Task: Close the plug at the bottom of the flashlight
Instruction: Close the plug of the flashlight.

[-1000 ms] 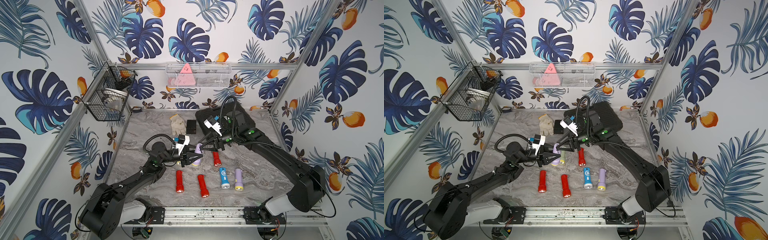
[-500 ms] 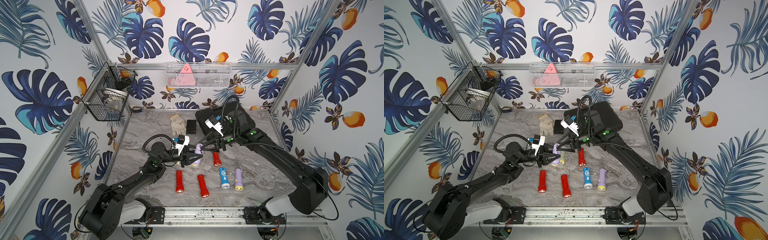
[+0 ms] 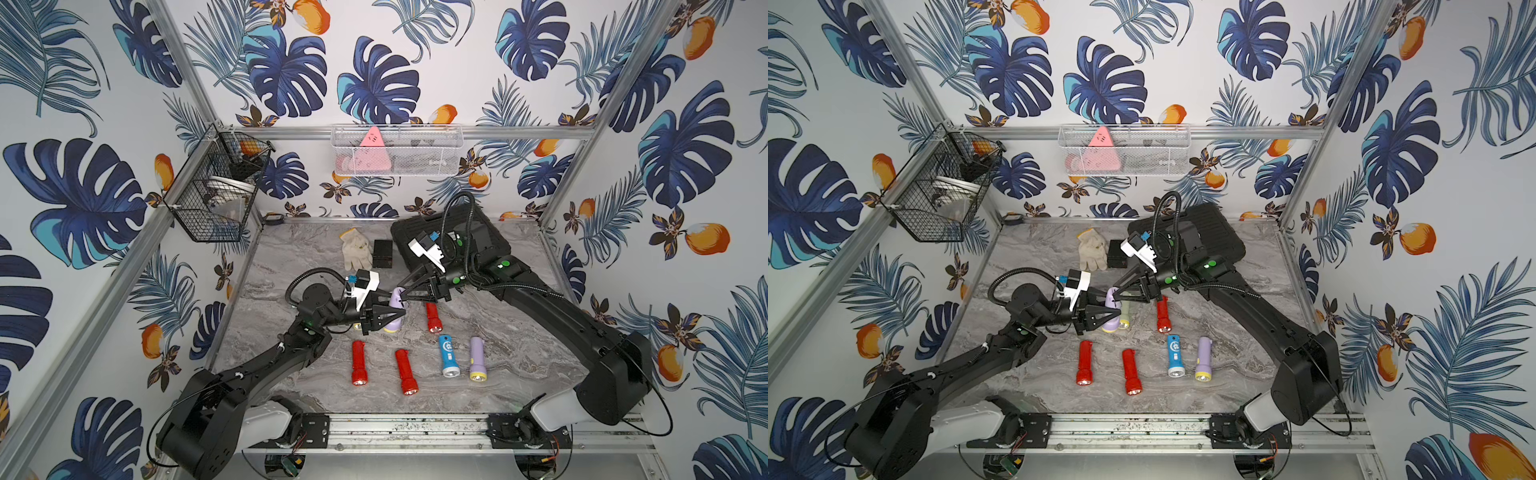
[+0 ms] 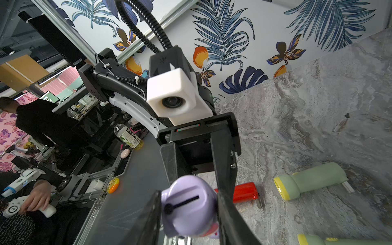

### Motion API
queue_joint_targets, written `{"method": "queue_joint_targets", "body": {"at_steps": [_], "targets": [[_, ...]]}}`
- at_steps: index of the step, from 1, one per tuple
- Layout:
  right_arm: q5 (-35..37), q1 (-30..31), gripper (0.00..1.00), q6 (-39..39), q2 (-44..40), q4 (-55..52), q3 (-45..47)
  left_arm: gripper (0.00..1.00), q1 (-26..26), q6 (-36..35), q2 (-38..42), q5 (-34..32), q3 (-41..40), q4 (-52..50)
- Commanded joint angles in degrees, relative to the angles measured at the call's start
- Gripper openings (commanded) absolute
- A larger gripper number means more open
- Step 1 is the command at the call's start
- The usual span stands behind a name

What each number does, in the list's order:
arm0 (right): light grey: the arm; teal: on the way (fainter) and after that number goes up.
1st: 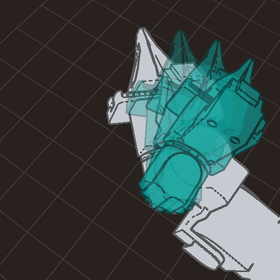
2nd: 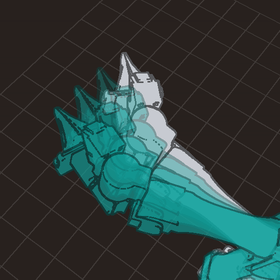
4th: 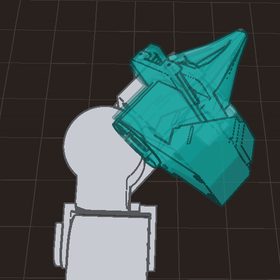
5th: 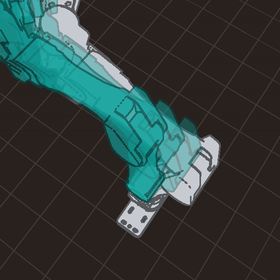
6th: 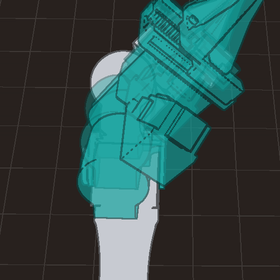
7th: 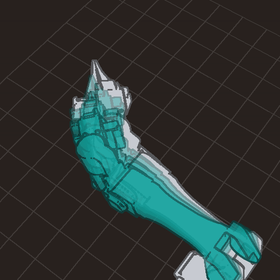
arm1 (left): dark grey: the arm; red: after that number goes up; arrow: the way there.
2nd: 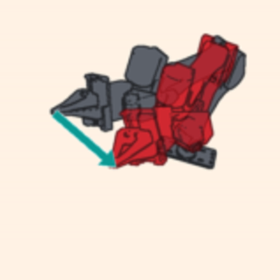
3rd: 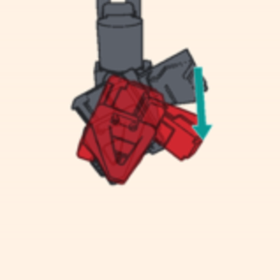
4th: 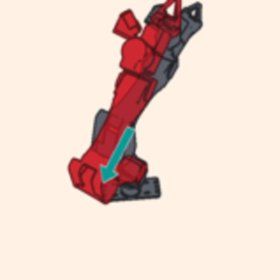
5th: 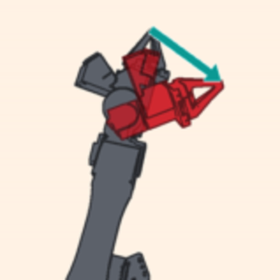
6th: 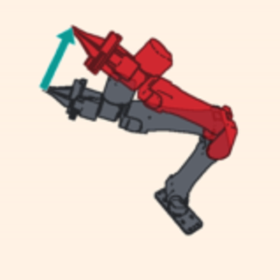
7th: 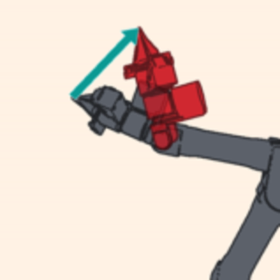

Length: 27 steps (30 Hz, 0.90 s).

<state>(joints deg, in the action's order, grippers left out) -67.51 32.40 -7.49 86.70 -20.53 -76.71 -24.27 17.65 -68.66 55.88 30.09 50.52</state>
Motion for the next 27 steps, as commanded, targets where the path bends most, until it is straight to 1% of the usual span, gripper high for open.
{"method": "queue_joint_targets", "body": {"at_steps": [1,4,11,13,17,20,22,24,27], "targets": [[0.0,0.2,0.43,-1.2,0.4,-1.4,-0.3,0.0,-0.2,-1.6,0.3,1.1,0.8,3.1],[0.4,0.2,0.46,-0.8,-0.1,-0.8,-0.3,0.0,-0.2,-1.5,0.0,1.1,0.7,3.2],[0.2,0.2,0.42,-2.5,0.3,-3.5,-1.1,0.0,-0.3,-1.6,0.3,0.9,0.9,3.0],[-0.3,0.2,0.4,-1.8,0.5,-2.8,-0.2,0.0,-0.3,-1.8,0.7,0.3,0.9,3.0],[-0.7,0.4,0.39,0.9,0.1,1.0,2.3,0.0,-0.3,-0.6,0.7,0.5,1.2,4.3],[-0.8,0.7,0.35,1.5,0.2,2.1,3.1,0.0,-0.3,2.7,-0.1,1.5,1.3,8.7],[0.0,1.1,0.32,0.0,0.7,0.0,2.7,0.0,-0.3,4.6,-0.8,2.0,1.5,11.2],[0.5,1.3,0.3,-1.2,1.2,-1.9,2.4,0.0,-0.3,5.7,-1.2,2.1,1.9,12.7],[0.5,1.5,0.27,-2.2,1.5,-3.4,2.9,0.0,-0.3,5.3,-1.0,1.9,2.5,12.3]]}}
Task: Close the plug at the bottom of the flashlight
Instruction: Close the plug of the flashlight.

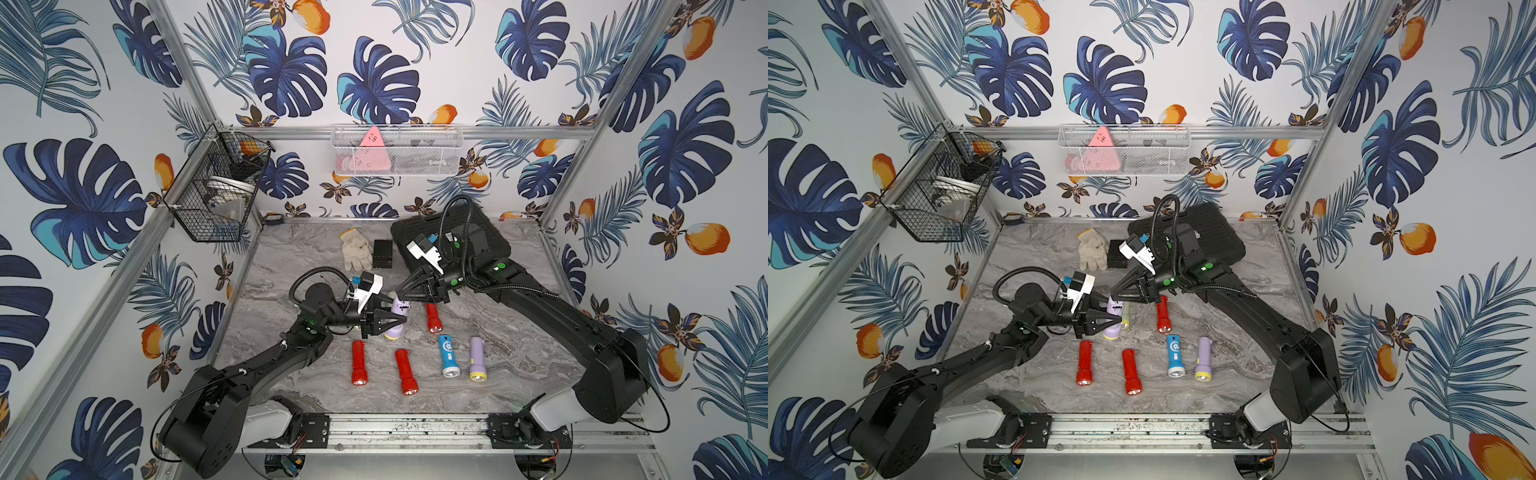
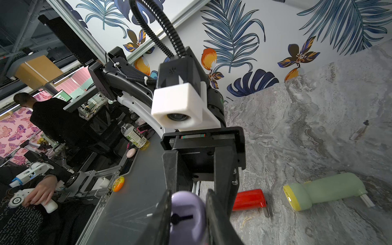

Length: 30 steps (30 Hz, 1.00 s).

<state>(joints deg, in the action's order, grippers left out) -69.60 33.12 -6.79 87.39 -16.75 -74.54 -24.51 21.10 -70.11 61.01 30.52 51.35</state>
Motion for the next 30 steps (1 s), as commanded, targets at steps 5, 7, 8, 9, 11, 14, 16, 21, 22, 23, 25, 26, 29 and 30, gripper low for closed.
{"method": "queue_joint_targets", "body": {"at_steps": [5,7,8,9,11,14,16,21,22,23,25,26,29,30], "targets": [[3.3,0.9,0.19,-2.1,0.0,-5.8,2.9,0.0,-0.1,-2.1,2.0,-3.5,3.5,6.0],[3.4,0.9,0.16,-1.7,0.0,-5.4,3.3,0.0,0.0,-3.8,2.9,-3.6,3.8,3.4],[3.4,0.9,0.16,-1.9,0.1,-5.7,3.3,0.0,0.0,-4.5,3.2,-3.7,4.0,2.4],[3.4,0.9,0.15,-2.1,0.2,-6.0,3.2,0.0,-0.1,-5.1,3.7,-3.9,4.1,1.4],[3.8,0.9,0.14,-2.1,0.3,-6.2,3.1,0.0,0.0,-6.2,4.6,-4.1,4.1,-0.2],[3.9,0.9,0.13,-2.1,0.5,-6.4,3.0,0.0,0.0,-7.8,5.8,-4.3,4.2,-3.2],[4.3,0.9,0.12,-2.0,0.2,-6.2,2.9,0.0,0.0,-8.8,6.5,-4.4,4.1,-5.1],[8.1,0.7,0.12,-0.8,-0.4,-5.3,1.3,0.0,0.0,-8.2,6.6,-4.0,3.4,-5.1],[9.6,0.6,0.12,-0.5,-0.6,-5.0,0.8,0.0,-0.1,-8.0,6.6,-3.8,3.2,-5.0],[10.5,0.5,0.12,0.0,-0.7,-4.6,0.5,0.0,-0.1,-7.9,6.6,-3.8,3.0,-4.8],[11.7,0.1,0.14,0.6,-1.1,-3.9,-0.8,0.0,-0.2,-8.2,6.7,-4.0,2.7,-5.2],[12.1,0.0,0.15,0.9,-1.3,-3.5,-1.5,0.0,-0.3,-8.5,6.8,-4.1,2.5,-5.4],[13.8,0.0,0.27,0.6,-1.8,-4.0,-4.8,0.0,-0.5,-9.0,6.4,-4.1,2.3,-5.9],[14.7,0.0,0.3,0.5,-2.1,-4.1,-5.9,0.0,-0.6,-8.8,6.2,-4.0,2.2,-5.8]]}}
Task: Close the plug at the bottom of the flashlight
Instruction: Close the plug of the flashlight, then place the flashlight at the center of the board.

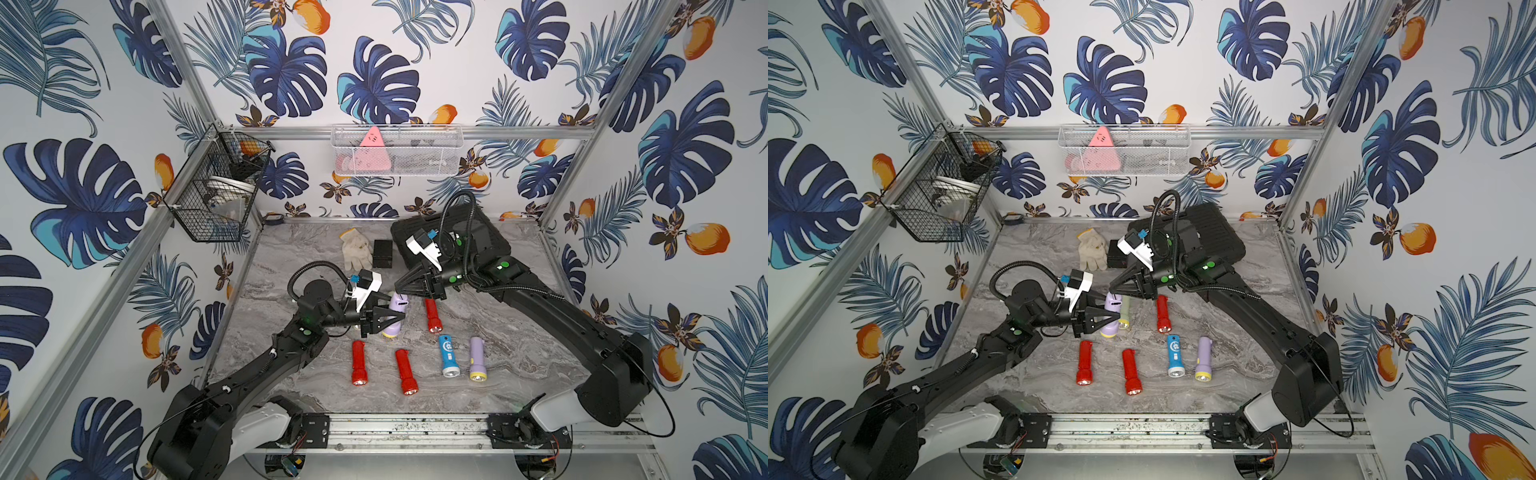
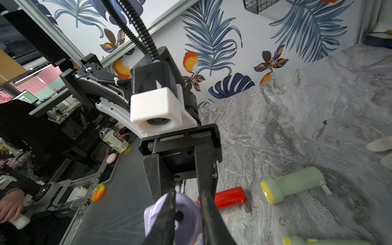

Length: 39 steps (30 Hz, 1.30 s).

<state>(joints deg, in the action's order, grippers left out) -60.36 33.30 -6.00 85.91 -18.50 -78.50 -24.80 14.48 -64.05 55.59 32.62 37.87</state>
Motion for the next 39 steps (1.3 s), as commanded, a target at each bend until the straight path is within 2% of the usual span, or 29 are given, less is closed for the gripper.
{"method": "queue_joint_targets", "body": {"at_steps": [1,3,8,10,11,13,15,17,22,26,28,31,33,35,39], "targets": [[6.6,-0.1,0.32,0.0,-1.0,-1.9,-2.7,0.0,-0.5,-2.0,-0.1,1.4,0.0,8.0],[9.2,-0.1,0.39,1.0,-2.0,0.1,-3.1,0.0,-0.7,-1.7,-0.5,1.4,-0.1,8.2],[16.6,-0.2,0.49,3.8,-4.3,5.4,-2.5,0.0,-0.9,-2.2,-0.8,1.0,0.0,7.0],[19.7,-0.2,0.6,4.4,-5.0,6.7,-1.5,0.0,-1.0,-3.0,-0.7,0.4,0.2,5.5],[21.9,-0.2,0.61,5.2,-5.5,7.9,-0.5,0.0,-0.9,-3.7,-0.6,-0.3,0.5,4.1],[27.2,-0.2,0.73,6.9,-6.4,10.5,2.0,0.0,-0.9,-5.4,-0.4,-2.1,0.9,0.6],[34.2,-0.2,0.92,9.1,-7.3,12.6,4.8,0.0,-0.9,-7.2,0.1,-4.0,1.6,-3.8],[40.5,-0.3,1.0,10.9,-7.8,13.8,7.3,0.0,-0.9,-8.9,0.6,-5.8,2.0,-7.8],[55.2,-0.8,1.0,17.0,-9.0,15.3,13.2,0.0,-0.9,-12.6,3.1,-14.0,2.2,-19.7],[59.6,-3.2,1.0,19.8,-8.6,12.7,16.4,0.0,-0.8,-14.5,4.3,-28.2,3.7,-32.3],[59.1,-5.8,1.0,21.7,-8.3,11.3,17.3,0.0,-0.8,-14.9,4.5,-35.3,4.1,-35.9],[54.2,-11.6,1.0,23.9,-7.9,10.0,18.8,0.0,-0.5,-13.7,3.7,-47.0,5.0,-39.4],[54.4,-13.4,1.0,24.8,-8.0,9.6,19.9,0.0,0.7,-13.1,1.3,-53.7,7.2,-43.1],[55.8,-13.7,1.0,24.4,-8.3,9.5,20.3,0.0,2.9,-11.8,-2.1,-57.1,10.8,-47.6],[56.3,-13.8,1.0,23.7,-7.9,8.0,19.4,0.0,8.8,-7.7,-10.6,-56.5,18.9,-53.8]]}}
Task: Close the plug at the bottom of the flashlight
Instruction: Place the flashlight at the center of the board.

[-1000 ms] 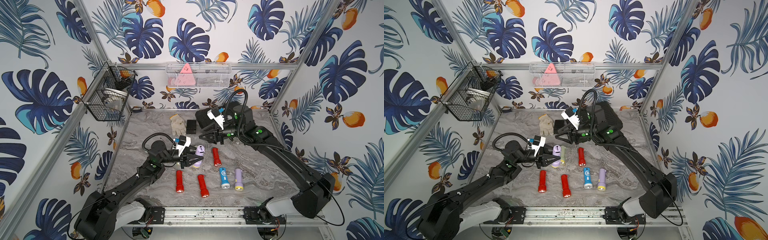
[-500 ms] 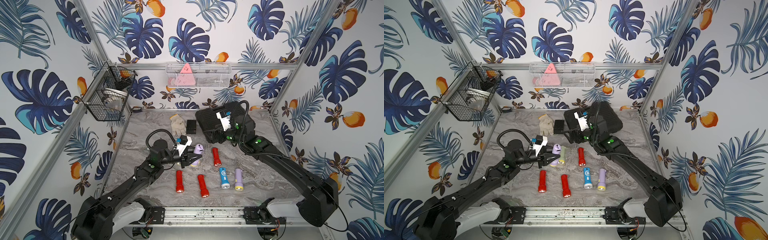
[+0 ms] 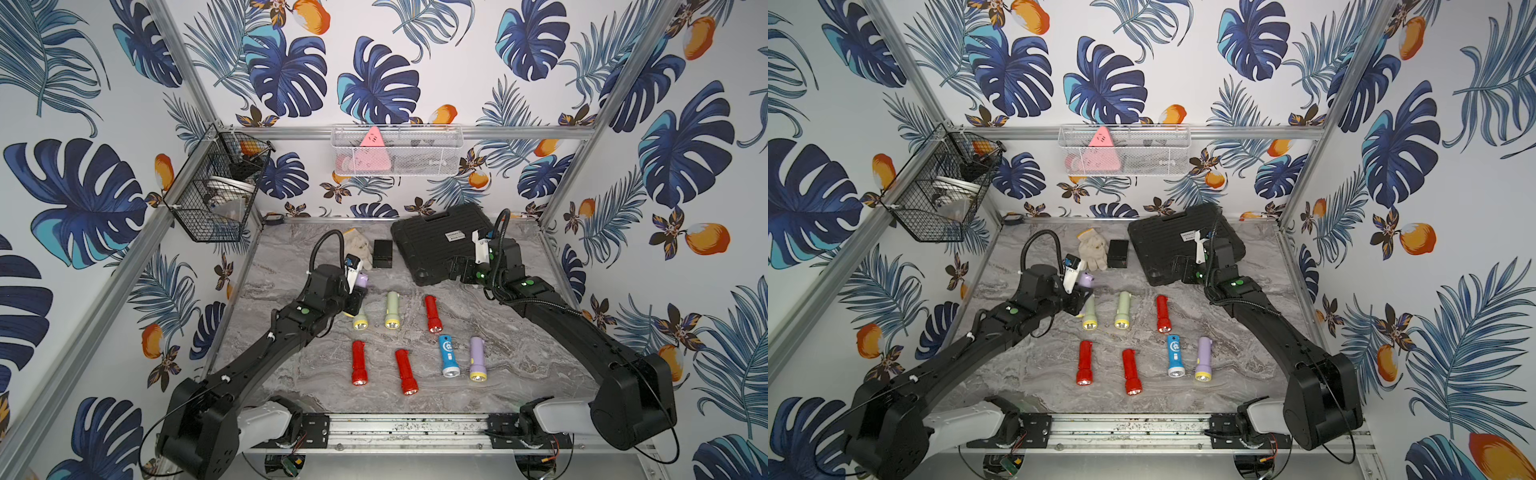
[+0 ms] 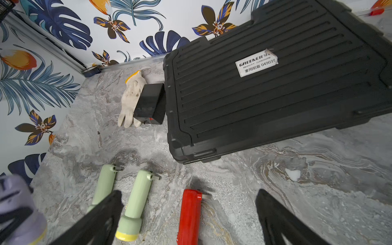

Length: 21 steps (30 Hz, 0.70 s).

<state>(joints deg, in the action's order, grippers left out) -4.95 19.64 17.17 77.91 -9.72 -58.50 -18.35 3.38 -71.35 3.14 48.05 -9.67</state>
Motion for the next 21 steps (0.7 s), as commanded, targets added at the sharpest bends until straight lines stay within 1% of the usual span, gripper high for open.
{"method": "queue_joint_targets", "body": {"at_steps": [1,5,9,11,15,21], "targets": [[0.7,-0.1,1.0,0.5,0.1,-1.2,-0.8,0.0,3.3,4.4,-5.3,-4.2,5.6,-7.4],[0.1,-0.2,1.0,0.7,-0.3,-1.9,-0.8,0.0,5.3,5.0,-13.0,-7.5,12.7,-11.9],[0.5,-0.2,1.0,0.4,-0.4,-2.1,-0.7,0.0,6.3,3.4,-18.3,-10.7,15.6,-14.3],[0.7,-0.2,1.0,0.3,-0.2,-2.2,-0.8,0.0,7.3,3.9,-19.5,-9.9,15.4,-14.3],[-0.2,-0.2,1.0,0.3,0.6,-2.3,-1.1,0.0,10.0,5.5,-21.4,-6.0,13.6,-13.4],[0.0,-0.2,1.0,0.2,2.5,-2.9,-1.6,0.0,11.0,4.8,-27.7,-3.5,14.5,-15.8]]}}
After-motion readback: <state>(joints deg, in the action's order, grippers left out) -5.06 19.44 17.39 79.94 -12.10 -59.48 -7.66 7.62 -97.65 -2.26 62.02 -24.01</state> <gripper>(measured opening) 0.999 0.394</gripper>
